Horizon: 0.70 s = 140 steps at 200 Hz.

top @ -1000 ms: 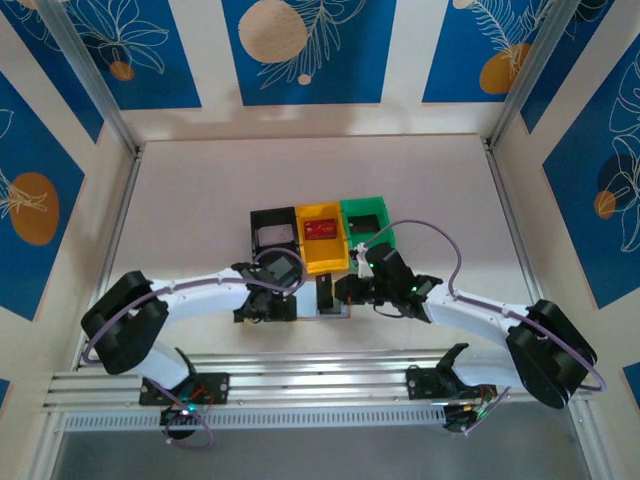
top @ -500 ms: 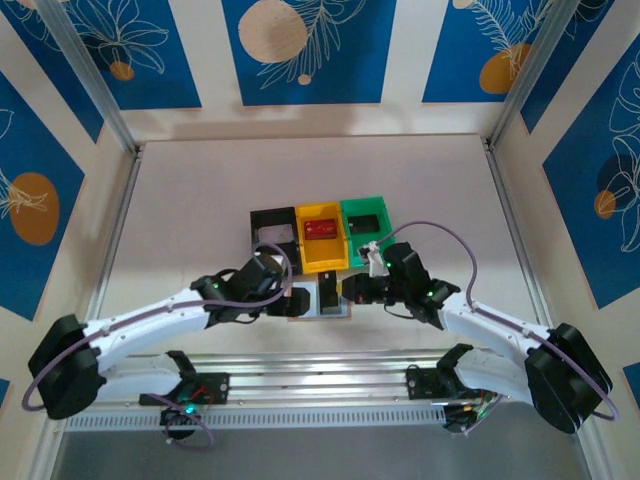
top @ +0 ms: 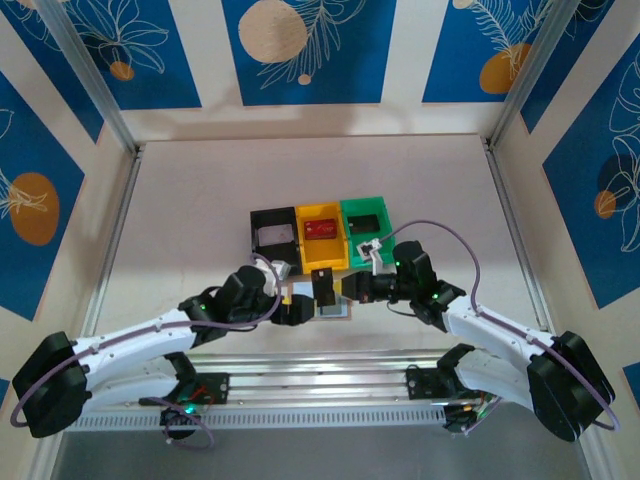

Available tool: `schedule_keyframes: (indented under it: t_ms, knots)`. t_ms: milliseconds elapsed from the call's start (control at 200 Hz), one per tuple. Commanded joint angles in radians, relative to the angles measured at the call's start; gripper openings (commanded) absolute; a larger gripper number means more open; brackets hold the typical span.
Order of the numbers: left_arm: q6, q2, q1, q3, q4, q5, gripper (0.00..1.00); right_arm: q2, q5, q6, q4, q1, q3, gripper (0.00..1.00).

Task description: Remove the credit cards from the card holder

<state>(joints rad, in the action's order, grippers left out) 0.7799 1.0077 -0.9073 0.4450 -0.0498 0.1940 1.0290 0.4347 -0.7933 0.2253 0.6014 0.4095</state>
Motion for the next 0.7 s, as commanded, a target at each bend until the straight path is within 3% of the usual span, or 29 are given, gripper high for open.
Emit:
schedule_keyframes:
  t_ms: [0,180,390,695]
  knots:
    - [0.029,-0.018,-0.001,-0.017,-0.170,0.069,0.99,-0.014,0.063,-0.018,0.042,-0.003,-0.006,0.00]
    - [0.066,-0.003,-0.001,-0.030,-0.255,0.102,0.99,-0.015,0.083,-0.027,0.061,0.000,-0.007,0.00]
    - [0.102,-0.001,-0.002,-0.063,-0.344,0.120,0.91,-0.010,0.092,-0.030,0.075,0.011,-0.006,0.00]
    - [0.125,-0.019,-0.001,-0.086,-0.419,0.134,0.61,0.015,0.099,-0.040,0.105,0.029,-0.007,0.00]
